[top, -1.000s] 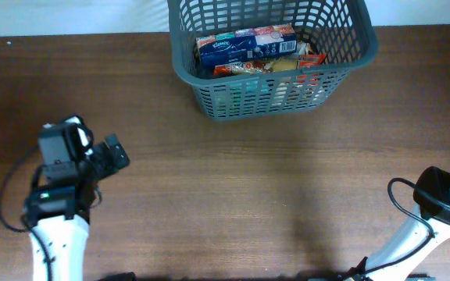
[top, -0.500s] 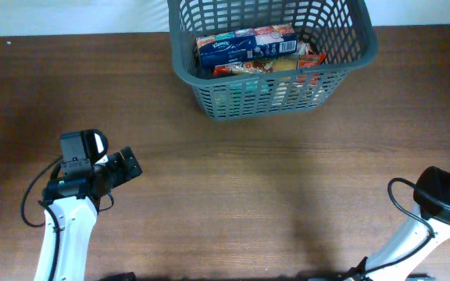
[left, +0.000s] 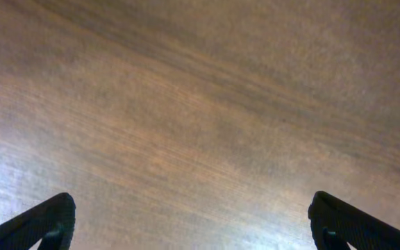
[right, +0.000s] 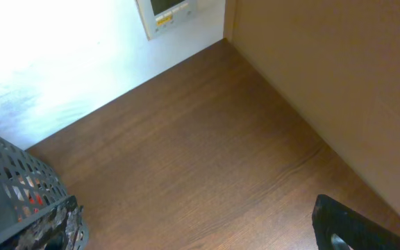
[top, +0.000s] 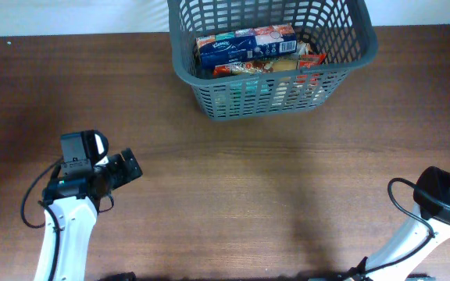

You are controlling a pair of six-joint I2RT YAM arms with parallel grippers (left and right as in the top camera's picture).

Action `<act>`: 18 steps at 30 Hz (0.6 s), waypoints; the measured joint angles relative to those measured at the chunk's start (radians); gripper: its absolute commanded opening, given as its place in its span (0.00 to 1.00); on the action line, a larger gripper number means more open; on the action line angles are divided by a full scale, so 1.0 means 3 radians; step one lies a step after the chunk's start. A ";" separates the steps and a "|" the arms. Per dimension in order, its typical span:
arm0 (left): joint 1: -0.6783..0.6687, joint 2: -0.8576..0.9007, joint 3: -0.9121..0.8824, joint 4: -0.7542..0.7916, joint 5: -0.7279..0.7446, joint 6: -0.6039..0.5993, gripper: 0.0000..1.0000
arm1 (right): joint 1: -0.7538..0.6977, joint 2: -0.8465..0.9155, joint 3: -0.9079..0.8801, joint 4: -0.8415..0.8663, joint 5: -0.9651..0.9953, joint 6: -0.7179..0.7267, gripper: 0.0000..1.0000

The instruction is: Pack container

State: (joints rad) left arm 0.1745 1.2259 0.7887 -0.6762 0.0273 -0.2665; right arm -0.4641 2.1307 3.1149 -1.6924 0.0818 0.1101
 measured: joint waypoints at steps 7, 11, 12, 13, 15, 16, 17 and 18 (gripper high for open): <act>0.0000 0.0000 0.0000 0.0182 0.0126 -0.0009 0.99 | 0.0000 0.0000 0.0000 0.0000 0.0000 -0.0003 0.99; -0.0048 -0.0004 -0.0003 0.0594 0.0183 0.0006 0.99 | 0.0000 0.0000 0.0000 0.0000 0.0001 0.0000 0.99; -0.0085 -0.0010 -0.0003 0.0713 0.0187 0.0034 0.99 | 0.0000 0.0000 0.0000 0.0001 0.0001 -0.0001 0.99; -0.0136 -0.0020 -0.0005 0.0858 0.0191 0.0086 0.99 | 0.0000 0.0000 0.0000 0.0001 0.0001 -0.0001 0.99; -0.0266 -0.0069 -0.0005 0.1090 0.0203 0.0240 0.99 | 0.0000 0.0000 0.0000 0.0000 0.0000 -0.0001 0.99; -0.0327 -0.0100 -0.0005 0.1175 0.0210 0.0326 0.99 | 0.0000 0.0000 0.0000 0.0000 0.0000 0.0001 0.99; -0.0390 -0.0144 -0.0005 0.1233 0.0212 0.0418 0.99 | 0.0000 0.0000 0.0000 0.0000 0.0000 -0.0001 0.99; -0.0456 -0.0196 -0.0005 0.1269 0.0215 0.0526 0.99 | 0.0000 0.0000 0.0000 0.0001 0.0001 0.0000 0.99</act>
State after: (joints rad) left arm 0.0376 1.1671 0.7872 -0.2955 0.0917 -0.1085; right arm -0.4641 2.1307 3.1149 -1.6920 0.0822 0.1101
